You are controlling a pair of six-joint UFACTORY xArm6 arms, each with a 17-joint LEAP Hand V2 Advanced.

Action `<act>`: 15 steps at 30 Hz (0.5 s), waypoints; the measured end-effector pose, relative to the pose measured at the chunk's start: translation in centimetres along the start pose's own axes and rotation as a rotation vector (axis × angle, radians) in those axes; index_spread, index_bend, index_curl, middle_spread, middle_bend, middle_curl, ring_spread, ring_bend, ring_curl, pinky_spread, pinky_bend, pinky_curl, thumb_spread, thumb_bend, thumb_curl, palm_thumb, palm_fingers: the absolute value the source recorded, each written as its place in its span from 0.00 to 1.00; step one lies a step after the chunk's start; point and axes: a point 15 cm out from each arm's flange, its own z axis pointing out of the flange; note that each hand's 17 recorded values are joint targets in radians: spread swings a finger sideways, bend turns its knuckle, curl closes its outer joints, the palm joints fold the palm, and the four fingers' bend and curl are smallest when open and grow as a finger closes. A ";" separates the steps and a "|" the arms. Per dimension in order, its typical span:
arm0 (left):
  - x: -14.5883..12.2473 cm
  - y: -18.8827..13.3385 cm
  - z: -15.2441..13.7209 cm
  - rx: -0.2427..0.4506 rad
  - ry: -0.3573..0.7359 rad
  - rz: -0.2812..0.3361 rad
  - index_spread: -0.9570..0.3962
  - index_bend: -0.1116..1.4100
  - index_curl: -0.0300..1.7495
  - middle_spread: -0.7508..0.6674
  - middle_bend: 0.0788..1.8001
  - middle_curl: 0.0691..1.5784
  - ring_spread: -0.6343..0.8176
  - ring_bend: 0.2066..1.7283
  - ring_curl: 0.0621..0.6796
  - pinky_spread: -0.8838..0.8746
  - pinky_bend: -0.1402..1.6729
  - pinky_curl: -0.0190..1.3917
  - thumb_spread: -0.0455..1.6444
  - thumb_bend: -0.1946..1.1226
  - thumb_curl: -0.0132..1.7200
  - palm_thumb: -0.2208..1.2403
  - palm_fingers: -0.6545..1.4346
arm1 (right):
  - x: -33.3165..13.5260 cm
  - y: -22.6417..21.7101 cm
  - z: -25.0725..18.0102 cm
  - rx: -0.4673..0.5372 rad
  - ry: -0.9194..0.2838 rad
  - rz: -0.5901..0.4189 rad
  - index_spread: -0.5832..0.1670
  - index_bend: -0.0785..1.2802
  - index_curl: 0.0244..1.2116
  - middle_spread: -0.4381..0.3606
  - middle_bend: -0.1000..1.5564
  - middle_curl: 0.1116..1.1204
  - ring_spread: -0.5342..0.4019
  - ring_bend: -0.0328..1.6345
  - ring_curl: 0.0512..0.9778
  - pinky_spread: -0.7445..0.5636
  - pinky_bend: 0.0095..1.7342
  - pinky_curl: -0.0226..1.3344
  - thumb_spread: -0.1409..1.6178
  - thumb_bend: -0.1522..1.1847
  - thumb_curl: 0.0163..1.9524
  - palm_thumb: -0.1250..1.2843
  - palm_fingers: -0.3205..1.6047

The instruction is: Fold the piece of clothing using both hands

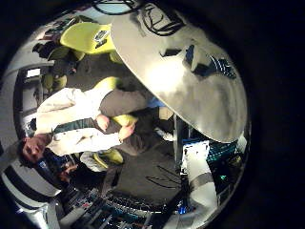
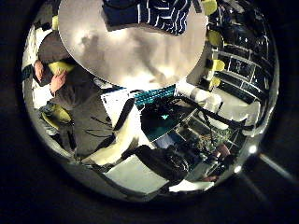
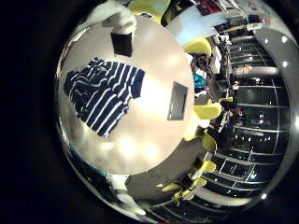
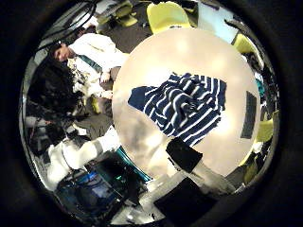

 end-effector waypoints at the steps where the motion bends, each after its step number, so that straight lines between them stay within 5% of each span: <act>1: 0.5 -0.1 -0.1 0.000 -0.003 -0.004 0.71 0.18 0.20 0.67 0.07 0.19 0.55 0.37 0.29 0.66 0.39 0.24 0.69 0.13 0.18 0.41 0.37 | 0.6 1.1 0.0 -0.027 -0.004 0.014 0.19 0.17 0.23 0.56 0.19 0.29 0.79 0.44 0.31 0.90 0.44 0.49 0.70 0.10 0.22 0.57 0.15; 15: 2.8 1.2 -0.2 -0.028 -0.013 -0.050 0.71 0.18 0.20 0.67 0.07 0.19 0.55 0.36 0.28 0.67 0.39 0.24 0.69 0.13 0.18 0.42 0.38 | 7.3 12.4 -0.2 -0.237 -0.053 0.152 0.25 0.18 0.24 0.54 0.20 0.26 0.76 0.38 0.24 0.92 0.32 0.36 0.77 0.10 0.20 0.58 0.21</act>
